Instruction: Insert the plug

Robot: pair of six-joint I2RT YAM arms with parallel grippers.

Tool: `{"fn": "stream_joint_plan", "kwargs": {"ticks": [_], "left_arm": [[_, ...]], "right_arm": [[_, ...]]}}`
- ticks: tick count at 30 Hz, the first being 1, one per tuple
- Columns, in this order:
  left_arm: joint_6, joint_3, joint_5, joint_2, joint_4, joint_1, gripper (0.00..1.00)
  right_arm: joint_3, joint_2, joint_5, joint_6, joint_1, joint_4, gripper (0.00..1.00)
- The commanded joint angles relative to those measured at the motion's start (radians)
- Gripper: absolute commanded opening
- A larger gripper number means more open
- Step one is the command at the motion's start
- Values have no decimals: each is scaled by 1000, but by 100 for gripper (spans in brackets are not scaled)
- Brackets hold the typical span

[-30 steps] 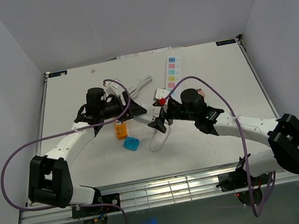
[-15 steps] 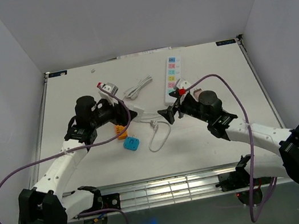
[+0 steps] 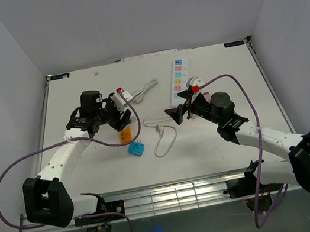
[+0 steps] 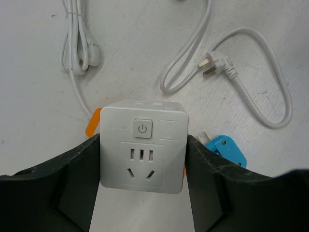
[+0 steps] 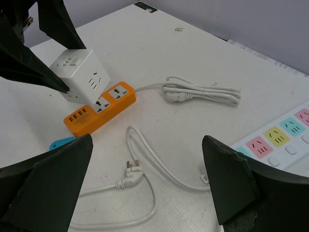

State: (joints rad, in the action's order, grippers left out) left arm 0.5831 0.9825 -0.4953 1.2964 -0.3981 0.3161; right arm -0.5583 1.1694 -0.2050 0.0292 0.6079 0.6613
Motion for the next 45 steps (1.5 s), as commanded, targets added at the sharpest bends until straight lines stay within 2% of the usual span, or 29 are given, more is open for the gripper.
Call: {"fn": "stream_joint_plan", "kwargs": {"ticks": [1, 9, 14, 16, 26, 35, 41, 45], "left_arm": [[129, 44, -41, 0, -42, -46, 0], [100, 16, -95, -28, -10, -52, 0], [132, 10, -313, -57, 54, -52, 0], [124, 27, -350, -25, 82, -51, 0], [172, 264, -394, 233, 87, -5, 0], [267, 580, -442, 486, 18, 47, 0], [359, 749, -397, 662, -82, 110, 0], [363, 889, -399, 768, -127, 136, 0]], "right_arm": [[5, -11, -30, 20, -7, 58, 100], [0, -8, -27, 23, -7, 52, 100], [-6, 4, 82, 55, -13, 22, 99], [-9, 13, 130, 87, -34, 8, 100], [26, 15, 131, 213, -181, -9, 100], [37, 10, 150, 238, -209, -15, 100], [52, -7, 173, 255, -229, -19, 100], [60, -14, 205, 274, -241, -32, 100]]}}
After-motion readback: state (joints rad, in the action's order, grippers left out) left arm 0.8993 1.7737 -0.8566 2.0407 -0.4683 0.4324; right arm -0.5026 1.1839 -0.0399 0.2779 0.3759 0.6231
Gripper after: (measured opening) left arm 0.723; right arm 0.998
